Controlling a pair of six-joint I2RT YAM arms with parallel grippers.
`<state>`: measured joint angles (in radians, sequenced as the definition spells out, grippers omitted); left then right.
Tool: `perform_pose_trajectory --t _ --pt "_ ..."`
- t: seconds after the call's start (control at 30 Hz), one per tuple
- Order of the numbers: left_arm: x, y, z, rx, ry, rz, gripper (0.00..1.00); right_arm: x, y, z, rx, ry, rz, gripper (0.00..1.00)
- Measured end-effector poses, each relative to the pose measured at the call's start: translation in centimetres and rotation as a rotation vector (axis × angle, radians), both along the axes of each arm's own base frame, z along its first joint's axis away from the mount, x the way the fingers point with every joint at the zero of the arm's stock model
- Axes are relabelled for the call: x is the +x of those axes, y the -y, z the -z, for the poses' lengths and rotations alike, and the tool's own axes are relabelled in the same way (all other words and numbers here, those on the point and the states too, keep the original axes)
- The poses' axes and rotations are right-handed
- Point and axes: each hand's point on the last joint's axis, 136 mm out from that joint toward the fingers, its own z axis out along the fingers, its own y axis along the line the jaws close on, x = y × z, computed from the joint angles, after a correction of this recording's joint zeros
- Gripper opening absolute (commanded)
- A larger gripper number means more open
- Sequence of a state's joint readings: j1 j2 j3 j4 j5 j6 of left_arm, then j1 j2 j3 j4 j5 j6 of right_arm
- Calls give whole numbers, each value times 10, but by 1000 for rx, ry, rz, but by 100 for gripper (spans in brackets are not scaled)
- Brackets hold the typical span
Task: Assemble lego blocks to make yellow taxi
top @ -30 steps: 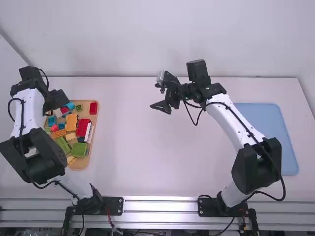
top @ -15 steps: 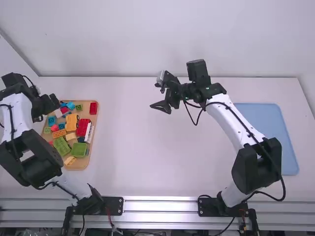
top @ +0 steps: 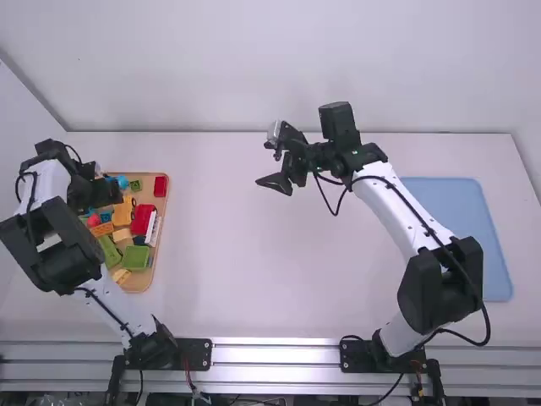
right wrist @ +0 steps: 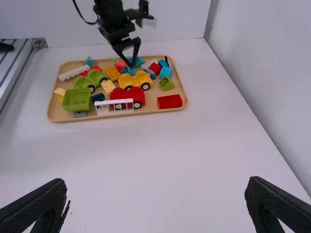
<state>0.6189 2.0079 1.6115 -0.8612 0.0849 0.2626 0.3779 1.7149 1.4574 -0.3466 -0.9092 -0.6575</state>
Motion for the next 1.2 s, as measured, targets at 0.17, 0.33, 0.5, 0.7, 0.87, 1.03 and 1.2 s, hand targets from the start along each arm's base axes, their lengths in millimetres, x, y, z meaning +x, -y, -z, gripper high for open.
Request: perform_pose_trajectory --t 0.17,0.33,0.5,0.7,0.87,1.03,1.2 --pt "8 12 10 -3 -16 59 92 -3 -3 0 0 -2 -8 98" --pt "7 18 28 -10 -71 67 84 -3 -3 0 0 -2 -8 98" --pt "0 15 46 -6 -133 40 71 -3 -3 1 -1 -6 -8 98" --pt "0 13 49 0 -139 35 70 -3 -3 1 -1 -7 -7 98" --pt "1 11 49 13 -138 35 70 -3 -3 1 -2 -7 -7 98" --pt "1 12 52 12 -137 47 74 -3 -3 1 -2 -3 -8 98" --pt "3 16 52 -10 -124 59 75 -3 -3 1 -1 -5 -8 98"
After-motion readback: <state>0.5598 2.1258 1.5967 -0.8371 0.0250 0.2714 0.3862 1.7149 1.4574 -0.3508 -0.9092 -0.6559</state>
